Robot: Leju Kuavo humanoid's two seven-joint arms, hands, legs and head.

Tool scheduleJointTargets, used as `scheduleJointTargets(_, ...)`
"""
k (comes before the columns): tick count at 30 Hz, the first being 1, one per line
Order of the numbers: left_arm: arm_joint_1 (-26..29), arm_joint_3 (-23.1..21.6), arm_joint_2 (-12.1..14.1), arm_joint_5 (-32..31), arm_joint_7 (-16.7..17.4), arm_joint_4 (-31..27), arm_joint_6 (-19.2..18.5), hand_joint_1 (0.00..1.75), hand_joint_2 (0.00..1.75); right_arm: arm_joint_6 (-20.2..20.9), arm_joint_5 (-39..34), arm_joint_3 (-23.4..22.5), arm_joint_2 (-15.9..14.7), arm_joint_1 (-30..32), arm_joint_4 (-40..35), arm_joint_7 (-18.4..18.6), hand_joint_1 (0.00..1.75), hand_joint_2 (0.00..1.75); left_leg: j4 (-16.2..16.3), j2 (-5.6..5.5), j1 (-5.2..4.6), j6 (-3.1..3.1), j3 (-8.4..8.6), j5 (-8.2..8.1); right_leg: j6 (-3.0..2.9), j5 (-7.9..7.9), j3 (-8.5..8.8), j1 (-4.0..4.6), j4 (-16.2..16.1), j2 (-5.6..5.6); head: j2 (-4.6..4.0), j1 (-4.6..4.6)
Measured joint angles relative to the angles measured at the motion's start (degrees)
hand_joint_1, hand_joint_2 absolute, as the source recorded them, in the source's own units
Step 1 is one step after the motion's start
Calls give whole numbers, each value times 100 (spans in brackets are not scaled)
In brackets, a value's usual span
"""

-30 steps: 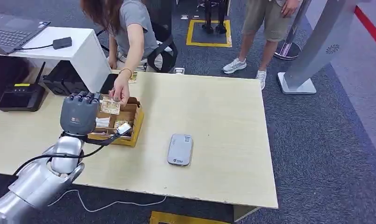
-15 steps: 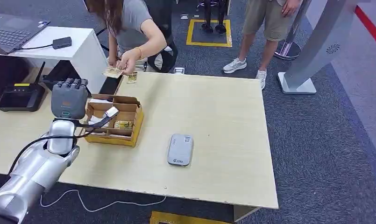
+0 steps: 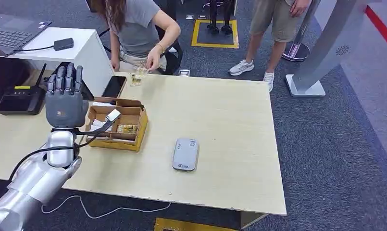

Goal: Pass the card to the sensor for recognition and then transmit it.

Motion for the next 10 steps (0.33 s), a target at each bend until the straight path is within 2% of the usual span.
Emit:
scheduleJointTargets(2, 207, -13, 95, 0, -50, -459, 220, 0, 175, -20, -18, -2, -2, 11, 0, 7, 0, 175, 0, 0, -1, -1, 0, -2, 2, -2, 0, 0, -1, 0, 0, -2)
scheduleJointTargets(4, 540, 92, 64, 60, -428, -894, 544, 0, 175, -35, -31, -7, 0, 24, 0, 11, 0, 175, 0, 1, -5, 2, 1, -4, 5, -4, 0, -1, -1, 0, 0, 0)
scheduleJointTargets(5, 791, 217, -44, 270, -878, -1139, 632, 0, 175, -42, -51, -9, 0, 29, 0, 9, 0, 175, 0, 2, -6, 2, 1, -4, 5, -4, 1, -2, -2, 0, 0, 0)
scheduleJointTargets(7, 1326, 654, -314, 928, -2009, -1624, 652, 0, 175, -44, -55, -13, 0, 45, 2, 9, 0, 175, 0, 8, -6, 3, -2, -6, 5, -4, -2, -3, -3, 5, 0, 2)
scheduleJointTargets(8, 1537, 814, -424, 1372, -2423, -1808, 643, 0, 175, -44, -57, -15, 0, 47, 2, 9, 0, 175, 0, 11, -6, 4, -3, -6, 5, -4, -4, -3, -4, 9, 0, 2)
scheduleJointTargets(10, 1833, 1109, -594, 2193, -2956, -2085, 617, 0, 175, -44, -55, -17, 0, 64, 2, 9, 0, 175, 0, 14, -6, 4, -3, -7, 6, -4, -4, -3, -4, 12, 0, -2)
